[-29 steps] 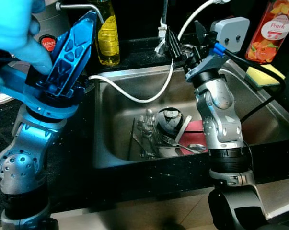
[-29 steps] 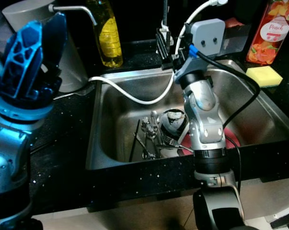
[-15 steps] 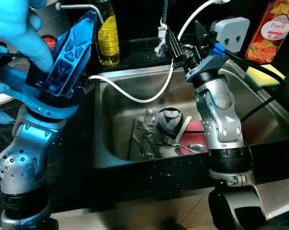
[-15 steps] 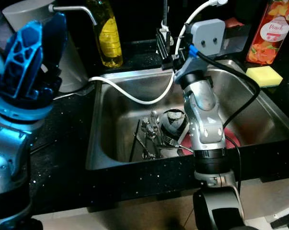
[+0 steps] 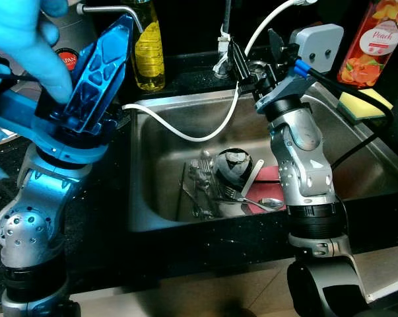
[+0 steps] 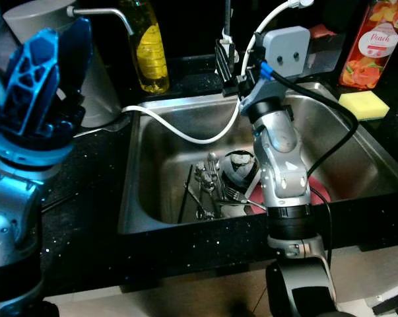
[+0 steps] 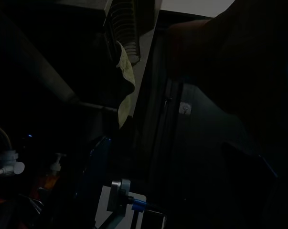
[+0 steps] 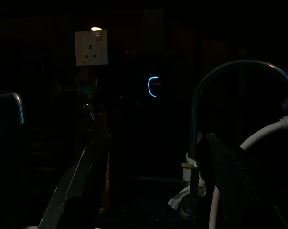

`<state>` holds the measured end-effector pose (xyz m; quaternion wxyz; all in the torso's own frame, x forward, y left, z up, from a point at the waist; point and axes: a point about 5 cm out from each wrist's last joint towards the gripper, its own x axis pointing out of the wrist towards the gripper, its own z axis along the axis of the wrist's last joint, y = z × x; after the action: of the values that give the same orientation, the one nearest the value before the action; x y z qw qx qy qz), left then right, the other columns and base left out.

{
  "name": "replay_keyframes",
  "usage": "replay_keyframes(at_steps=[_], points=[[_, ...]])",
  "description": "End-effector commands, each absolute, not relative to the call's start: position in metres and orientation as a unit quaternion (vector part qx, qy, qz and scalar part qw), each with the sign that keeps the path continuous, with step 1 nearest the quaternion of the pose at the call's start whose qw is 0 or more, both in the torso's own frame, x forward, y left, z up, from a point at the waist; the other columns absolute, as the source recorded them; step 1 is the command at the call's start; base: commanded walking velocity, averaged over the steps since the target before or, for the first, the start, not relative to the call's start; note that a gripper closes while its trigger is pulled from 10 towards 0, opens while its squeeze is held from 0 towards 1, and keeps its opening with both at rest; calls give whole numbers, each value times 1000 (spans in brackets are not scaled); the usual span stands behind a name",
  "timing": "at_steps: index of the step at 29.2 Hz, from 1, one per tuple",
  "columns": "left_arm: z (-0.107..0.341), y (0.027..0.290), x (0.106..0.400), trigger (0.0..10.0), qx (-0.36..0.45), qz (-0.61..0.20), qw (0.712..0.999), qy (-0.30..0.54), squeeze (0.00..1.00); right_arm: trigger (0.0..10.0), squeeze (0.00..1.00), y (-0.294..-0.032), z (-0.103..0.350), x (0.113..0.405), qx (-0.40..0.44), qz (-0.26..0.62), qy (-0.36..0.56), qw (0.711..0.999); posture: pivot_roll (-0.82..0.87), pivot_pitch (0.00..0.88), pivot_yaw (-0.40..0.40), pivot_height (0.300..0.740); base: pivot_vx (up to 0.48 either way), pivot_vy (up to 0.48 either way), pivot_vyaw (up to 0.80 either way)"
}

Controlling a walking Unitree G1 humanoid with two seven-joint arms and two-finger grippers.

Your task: Kitchen organization

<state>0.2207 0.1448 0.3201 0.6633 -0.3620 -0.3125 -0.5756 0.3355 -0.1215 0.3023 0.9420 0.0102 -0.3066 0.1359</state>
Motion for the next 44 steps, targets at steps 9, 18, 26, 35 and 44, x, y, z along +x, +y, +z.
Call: replay_keyframes(at_steps=[9,18,26,35,44], points=[[320,143,218,10000,-350,-579,666,-313,0,10000,0,-122,299,336,11,134,-302,944,-73,0,81,740,0,0,0],[319,143,219,10000,-349,-579,667,-313,0,10000,0,-122,299,336,11,135,-302,944,-74,0,82,740,0,0,0],[319,143,219,10000,-348,-580,666,-314,0,10000,0,-122,299,336,10,134,-302,944,-75,0,82,740,0,0,0],[319,142,219,10000,-347,-580,667,-313,0,10000,0,-122,299,336,10,133,-303,944,-74,0,83,740,0,0,0],[317,139,218,10000,-340,-584,670,-308,0,10000,0,-122,299,336,9,135,-302,944,-75,0,83,740,0,0,0]])
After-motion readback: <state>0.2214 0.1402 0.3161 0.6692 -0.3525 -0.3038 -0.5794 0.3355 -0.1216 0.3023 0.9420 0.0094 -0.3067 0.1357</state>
